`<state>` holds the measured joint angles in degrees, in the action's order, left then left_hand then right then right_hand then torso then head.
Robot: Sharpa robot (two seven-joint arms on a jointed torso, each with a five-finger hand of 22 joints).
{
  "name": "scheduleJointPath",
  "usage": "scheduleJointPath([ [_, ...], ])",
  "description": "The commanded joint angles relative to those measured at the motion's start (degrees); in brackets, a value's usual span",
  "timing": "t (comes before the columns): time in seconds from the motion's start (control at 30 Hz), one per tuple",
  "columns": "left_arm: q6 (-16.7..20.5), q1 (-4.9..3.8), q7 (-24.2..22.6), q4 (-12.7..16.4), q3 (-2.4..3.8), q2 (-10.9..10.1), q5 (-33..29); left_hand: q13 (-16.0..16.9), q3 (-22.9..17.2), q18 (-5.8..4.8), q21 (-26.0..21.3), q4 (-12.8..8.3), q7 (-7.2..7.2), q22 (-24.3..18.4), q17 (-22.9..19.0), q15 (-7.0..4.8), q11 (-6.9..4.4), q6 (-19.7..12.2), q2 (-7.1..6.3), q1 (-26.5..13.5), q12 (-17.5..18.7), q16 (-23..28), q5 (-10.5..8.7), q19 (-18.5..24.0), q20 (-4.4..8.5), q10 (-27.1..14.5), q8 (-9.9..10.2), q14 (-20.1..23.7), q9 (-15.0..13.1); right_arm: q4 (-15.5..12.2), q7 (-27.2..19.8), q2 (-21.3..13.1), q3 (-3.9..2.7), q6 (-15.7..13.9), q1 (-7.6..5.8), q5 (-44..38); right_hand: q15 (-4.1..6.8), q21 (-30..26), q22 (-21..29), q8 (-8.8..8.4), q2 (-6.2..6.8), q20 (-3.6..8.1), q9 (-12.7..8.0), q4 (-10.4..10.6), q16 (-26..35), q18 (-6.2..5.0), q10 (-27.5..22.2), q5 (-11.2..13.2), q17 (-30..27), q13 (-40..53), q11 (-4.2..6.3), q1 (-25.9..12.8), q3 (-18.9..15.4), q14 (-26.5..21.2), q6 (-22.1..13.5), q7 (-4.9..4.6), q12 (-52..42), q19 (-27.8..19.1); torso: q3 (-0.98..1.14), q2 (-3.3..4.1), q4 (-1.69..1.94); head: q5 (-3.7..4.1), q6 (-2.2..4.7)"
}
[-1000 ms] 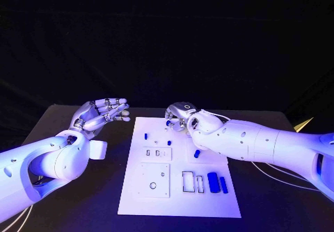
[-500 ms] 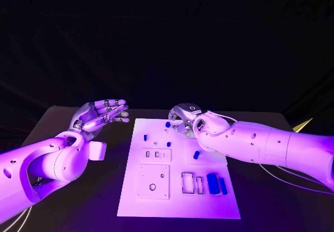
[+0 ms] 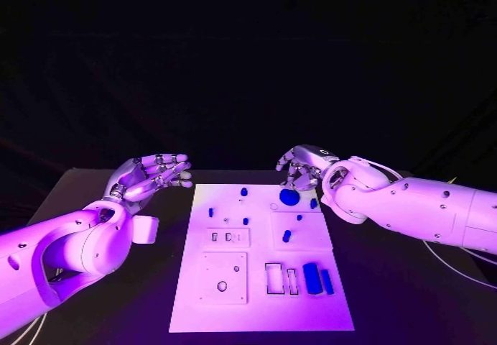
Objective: Assemble the parts on the task board
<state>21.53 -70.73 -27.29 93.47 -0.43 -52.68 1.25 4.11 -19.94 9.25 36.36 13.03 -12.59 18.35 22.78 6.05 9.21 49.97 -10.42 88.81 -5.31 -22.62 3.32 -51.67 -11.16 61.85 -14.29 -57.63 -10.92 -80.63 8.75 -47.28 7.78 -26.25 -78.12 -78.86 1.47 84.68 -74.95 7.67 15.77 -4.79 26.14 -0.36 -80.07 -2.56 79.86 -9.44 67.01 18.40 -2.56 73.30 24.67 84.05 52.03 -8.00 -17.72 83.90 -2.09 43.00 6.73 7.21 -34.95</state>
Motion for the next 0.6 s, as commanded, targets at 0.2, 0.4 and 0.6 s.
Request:
scheduleJointPath([
  [0.2,-1.5,-0.06,0.3,0.2,0.02,0.3,1.6,0.1,-0.1,0.99,0.5,0.2,0.13,0.2,0.2,-0.07,-0.05,-0.2,-0.39,-0.7,-0.1,-0.5,-0.3,0.5,0.06,-0.3,-0.3,0.4,-0.1,0.6,0.5,-2.8,-0.01,8.1,-0.17,8.3,-1.24,4.4,-13.7,1.62,-4.04,-0.97,2.7,5.0,-6.6,2.2,5.6,-0.2,13.3,65.3,-1.43,4.2,-13.5,4.2,-2.1,-0.86,-65.7,5.3,0.58,0.01,-0.47,0.03,0.24],
  [0.4,-1.7,-0.06,0.4,0.2,0.02,0.6,1.7,0.1,-0.1,1.0,0.6,0.2,0.14,0.2,0.3,-0.08,-0.05,-0.3,-0.45,-0.7,-0.1,-0.6,-0.3,0.5,0.06,-0.3,-0.3,0.4,-0.1,2.3,1.4,-2.5,0.06,8.7,0.6,8.0,-1.77,5.3,-15.0,2.46,-4.32,-1.56,3.1,7.1,-8.9,2.56,9.5,-0.3,19.6,70.9,-1.95,5.3,-15.3,5.3,-2.8,-1.29,-71.6,6.1,0.42,-0.02,-0.2,0.15,0.11],
  [0.6,-1.7,-0.05,0.4,0.1,0.02,0.7,1.8,0.1,-0.1,1.01,0.7,0.2,0.15,0.2,0.3,-0.08,-0.05,-0.3,-0.5,-0.8,0.0,-0.6,-0.3,0.5,0.05,-0.3,-0.3,0.4,-0.1,3.4,2.2,-1.6,0.08,8.6,1.64,7.5,-1.93,5.3,-15.0,2.73,-4.41,-1.72,3.2,7.9,-9.4,2.56,10.1,-0.3,21.0,71.6,-2.08,5.6,-15.7,5.5,-2.9,-1.39,-72.3,6.1,0.52,0.03,-0.16,0.06,-0.08],
])
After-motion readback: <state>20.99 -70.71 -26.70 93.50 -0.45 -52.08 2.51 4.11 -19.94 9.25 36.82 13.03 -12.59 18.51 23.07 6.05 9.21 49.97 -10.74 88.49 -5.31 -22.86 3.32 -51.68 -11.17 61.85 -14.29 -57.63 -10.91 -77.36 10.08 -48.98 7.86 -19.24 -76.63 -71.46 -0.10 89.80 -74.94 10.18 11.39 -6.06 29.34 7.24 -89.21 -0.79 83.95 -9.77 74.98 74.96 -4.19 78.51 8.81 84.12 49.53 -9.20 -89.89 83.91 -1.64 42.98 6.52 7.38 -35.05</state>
